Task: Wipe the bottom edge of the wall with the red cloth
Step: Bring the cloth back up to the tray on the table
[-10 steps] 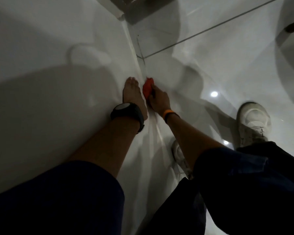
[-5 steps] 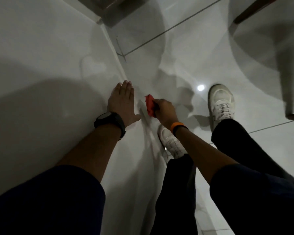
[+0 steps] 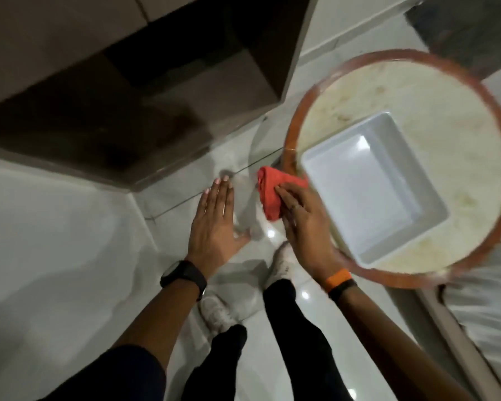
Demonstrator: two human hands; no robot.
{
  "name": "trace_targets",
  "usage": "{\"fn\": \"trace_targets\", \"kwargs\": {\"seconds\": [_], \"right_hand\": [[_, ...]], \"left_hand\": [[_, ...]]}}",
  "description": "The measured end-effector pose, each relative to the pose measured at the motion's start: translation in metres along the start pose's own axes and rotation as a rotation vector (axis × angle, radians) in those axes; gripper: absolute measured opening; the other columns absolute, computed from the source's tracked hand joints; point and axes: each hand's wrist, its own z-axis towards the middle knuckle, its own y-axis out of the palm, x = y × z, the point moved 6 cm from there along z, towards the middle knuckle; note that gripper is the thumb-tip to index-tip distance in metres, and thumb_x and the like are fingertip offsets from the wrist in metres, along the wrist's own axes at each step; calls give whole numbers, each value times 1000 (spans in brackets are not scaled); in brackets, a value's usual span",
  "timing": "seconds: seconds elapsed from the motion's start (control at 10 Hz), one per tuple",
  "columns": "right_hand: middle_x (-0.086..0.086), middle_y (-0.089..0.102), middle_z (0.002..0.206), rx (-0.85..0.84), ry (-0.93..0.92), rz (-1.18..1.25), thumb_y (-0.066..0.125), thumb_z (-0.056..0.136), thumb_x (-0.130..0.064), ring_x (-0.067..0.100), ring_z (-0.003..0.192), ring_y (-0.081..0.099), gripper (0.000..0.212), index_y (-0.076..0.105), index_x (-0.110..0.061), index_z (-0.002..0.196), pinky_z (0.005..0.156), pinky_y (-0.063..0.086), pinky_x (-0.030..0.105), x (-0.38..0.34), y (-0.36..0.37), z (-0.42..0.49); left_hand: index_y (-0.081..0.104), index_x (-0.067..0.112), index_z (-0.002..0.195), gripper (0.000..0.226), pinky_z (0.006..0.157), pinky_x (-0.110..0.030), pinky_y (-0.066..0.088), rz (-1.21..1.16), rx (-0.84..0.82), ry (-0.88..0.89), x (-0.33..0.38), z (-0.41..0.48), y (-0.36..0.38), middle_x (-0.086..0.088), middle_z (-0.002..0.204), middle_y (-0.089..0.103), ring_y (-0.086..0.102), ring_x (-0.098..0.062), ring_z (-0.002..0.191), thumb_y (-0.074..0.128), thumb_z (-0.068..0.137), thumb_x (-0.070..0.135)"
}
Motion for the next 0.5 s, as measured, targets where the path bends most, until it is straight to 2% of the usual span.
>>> {"fn": "trace_targets", "kwargs": {"seconds": [0.1,0.2,0.3,0.4,0.5], "right_hand": [[9,61,138,21,92,-71,62,97,-5,20,124,52,41,62,-9,138,109,46,33,29,-38,16],[16,58,140,-46,199,-213,61,93,3,35,130,52,47,61,-7,138,109,48,49,88,-62,35],[19,58,142,-143,246,-356,60,96,-3,41,131,54,46,58,-5,142,103,50,54,126,-61,36],[16,50,152,-311,171,-550,55,101,-16,40,137,48,50,49,-14,150,105,45,57,153,-48,22],[13,38,162,-342,138,-611,50,102,-33,39,146,38,56,40,-22,156,114,33,61,168,-48,22]], "left_hand": [[16,-2,160,108,127,-44,14,-28,-46,18,38,26,-14,-18,168,10,12,-30,158,38,85,72],[9,2,162,103,127,-43,14,-55,-98,82,103,56,-17,-15,169,3,5,-27,158,41,91,70],[3,4,163,103,128,-42,11,-68,-139,89,138,71,-8,-13,169,-6,-3,-26,159,42,94,71],[0,4,162,110,128,-42,12,-39,-176,29,160,77,-2,-15,169,-10,-7,-30,158,29,90,80],[3,3,162,116,127,-42,13,-68,-158,5,163,81,-4,-15,169,-7,-5,-31,158,26,85,86]]}}
